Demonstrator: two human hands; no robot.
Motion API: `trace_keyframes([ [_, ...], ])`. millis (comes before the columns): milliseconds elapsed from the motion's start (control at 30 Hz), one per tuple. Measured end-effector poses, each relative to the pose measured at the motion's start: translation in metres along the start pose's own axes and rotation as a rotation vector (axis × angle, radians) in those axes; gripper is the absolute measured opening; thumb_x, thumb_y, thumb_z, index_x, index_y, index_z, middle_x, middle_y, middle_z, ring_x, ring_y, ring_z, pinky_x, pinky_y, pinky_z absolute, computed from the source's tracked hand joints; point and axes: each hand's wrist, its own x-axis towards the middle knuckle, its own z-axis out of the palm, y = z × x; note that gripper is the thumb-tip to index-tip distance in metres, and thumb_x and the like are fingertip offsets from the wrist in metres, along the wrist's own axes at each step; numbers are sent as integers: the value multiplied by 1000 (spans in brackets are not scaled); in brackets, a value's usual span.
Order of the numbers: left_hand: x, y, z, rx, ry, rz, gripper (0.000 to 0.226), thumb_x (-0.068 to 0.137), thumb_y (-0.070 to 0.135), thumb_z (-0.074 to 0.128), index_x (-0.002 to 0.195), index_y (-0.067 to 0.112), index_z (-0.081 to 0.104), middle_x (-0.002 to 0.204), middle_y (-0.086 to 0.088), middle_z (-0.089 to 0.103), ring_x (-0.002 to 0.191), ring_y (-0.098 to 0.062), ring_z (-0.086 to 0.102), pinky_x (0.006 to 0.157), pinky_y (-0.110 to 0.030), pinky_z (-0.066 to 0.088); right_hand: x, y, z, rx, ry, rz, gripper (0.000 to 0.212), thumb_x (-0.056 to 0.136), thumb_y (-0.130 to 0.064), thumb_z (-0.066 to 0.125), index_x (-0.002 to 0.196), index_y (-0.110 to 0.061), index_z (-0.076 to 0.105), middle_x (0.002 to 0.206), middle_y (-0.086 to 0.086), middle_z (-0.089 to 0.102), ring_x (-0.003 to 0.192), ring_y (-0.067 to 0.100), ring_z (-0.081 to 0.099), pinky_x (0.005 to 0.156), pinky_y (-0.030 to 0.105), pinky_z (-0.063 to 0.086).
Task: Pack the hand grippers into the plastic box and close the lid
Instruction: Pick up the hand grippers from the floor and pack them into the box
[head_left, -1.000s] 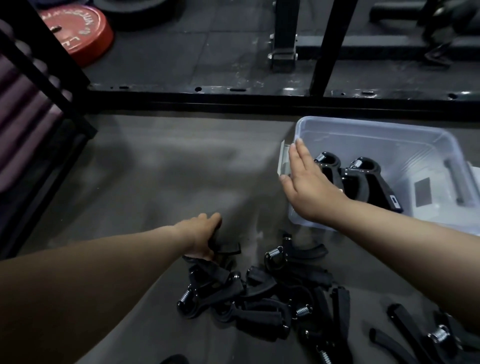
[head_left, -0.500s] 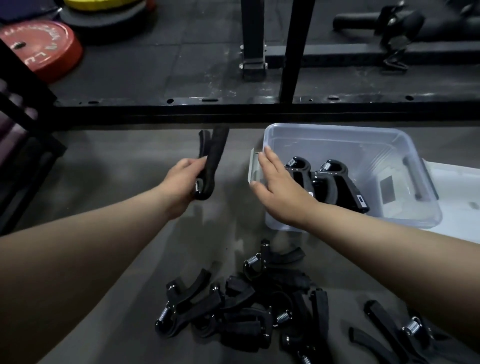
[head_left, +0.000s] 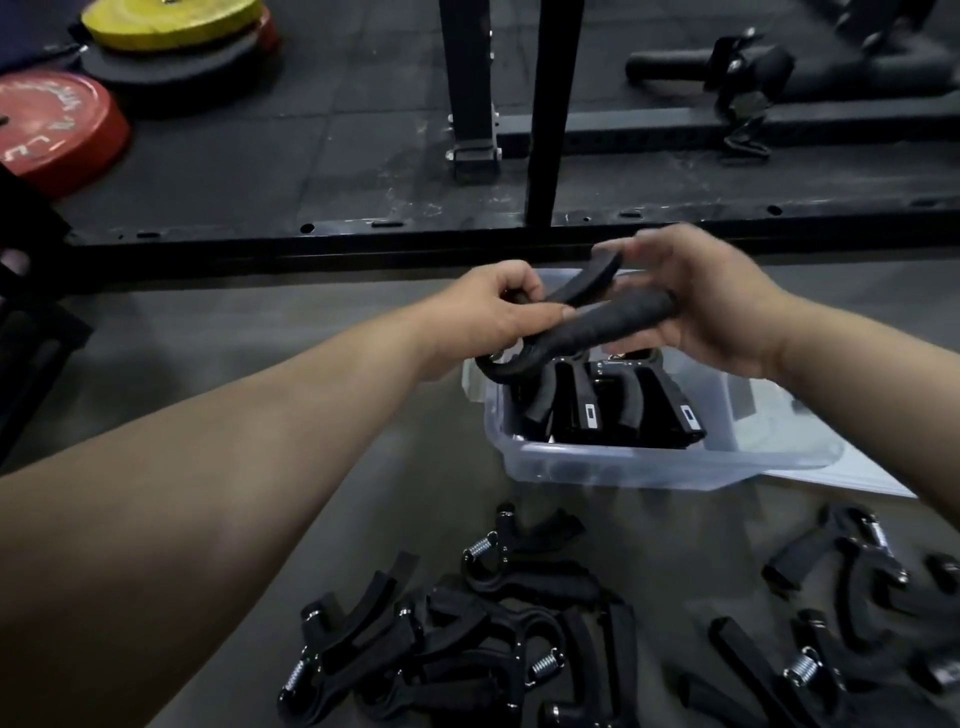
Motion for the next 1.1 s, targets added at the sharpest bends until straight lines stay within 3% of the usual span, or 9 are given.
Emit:
trace_keyframes([
  [67, 4, 0, 5, 80, 22, -9, 30, 74, 39, 80, 80, 23, 55, 66, 3, 53, 58, -12, 47, 54, -27, 38, -5, 3, -9, -336, 43, -115, 40, 93, -32, 60, 132, -27, 52, 128, 13, 61, 111, 23, 64, 89, 35, 54],
  [133, 5, -3, 10, 125, -14, -2, 33, 71, 41, 81, 79, 25, 54, 66, 7, 54, 57, -10, 48, 51, -26, 40, -14, 3, -12, -905, -39, -228, 69, 84, -56, 66, 143, -34, 40, 138, -4, 51, 124, 9, 53, 104, 32, 45],
  [233, 4, -3, 14, 336, -121, 21, 36, 69, 38, 83, 86, 23, 55, 75, 8, 53, 62, -8, 50, 55, -26, 46, -18, 9, -10, -1700, -104, -385, 103, 65, -83, 55, 149, -29, 28, 144, -5, 40, 134, 18, 38, 113, 36, 31],
  [333, 4, -1, 19, 291, -132, 52, 30, 75, 30, 80, 85, 20, 54, 69, 14, 53, 61, -7, 49, 57, -26, 46, -17, 26, -4, -1887, -91, -491, 110, 65, -71, 65, 150, -15, 24, 138, 3, 42, 128, 26, 42, 107, 36, 32],
  [467, 6, 8, 24, 27, -35, -70, 12, 92, 29, 61, 94, 17, 60, 76, 1, 52, 54, -10, 45, 49, -23, 41, -13, 42, -8, -1724, -83, -471, 99, 76, -48, 63, 152, -8, 15, 134, 6, 46, 125, 26, 42, 102, 36, 38],
  [600, 12, 9, 17, -264, 93, -219, 35, 101, 39, 38, 118, 14, 56, 94, -13, 55, 67, -22, 57, 63, -35, 50, -18, 40, -15, -1257, 4, -306, 44, 92, -38, 60, 129, -25, 40, 111, -7, 62, 96, 16, 61, 82, 36, 50],
  [667, 17, -6, 16, -101, 243, -99, 29, 100, 29, 40, 113, 11, 60, 100, -12, 62, 78, -21, 59, 73, -36, 50, -19, 38, -13, -841, 117, -174, 22, 97, -33, 56, 114, -20, 51, 94, -2, 66, 79, 16, 65, 73, 39, 56],
  [800, 17, -45, 26, 303, 442, 83, 32, 88, 8, 46, 114, 11, 65, 118, -2, 60, 112, -15, 53, 101, -27, 39, -8, 32, -9, -33, 208, 163, 29, 100, -29, 53, 114, -6, 62, 97, 7, 70, 87, 30, 73, 78, 48, 60],
  [1100, 7, -76, 47, 581, 513, 235, 52, 75, 4, 35, 122, 2, 58, 132, -11, 51, 128, -24, 39, 112, -28, 24, 19, 68, 8, 6, 337, 393, 31, 102, -31, 49, 118, -8, 62, 102, 7, 75, 85, 18, 74, 61, 29, 56],
])
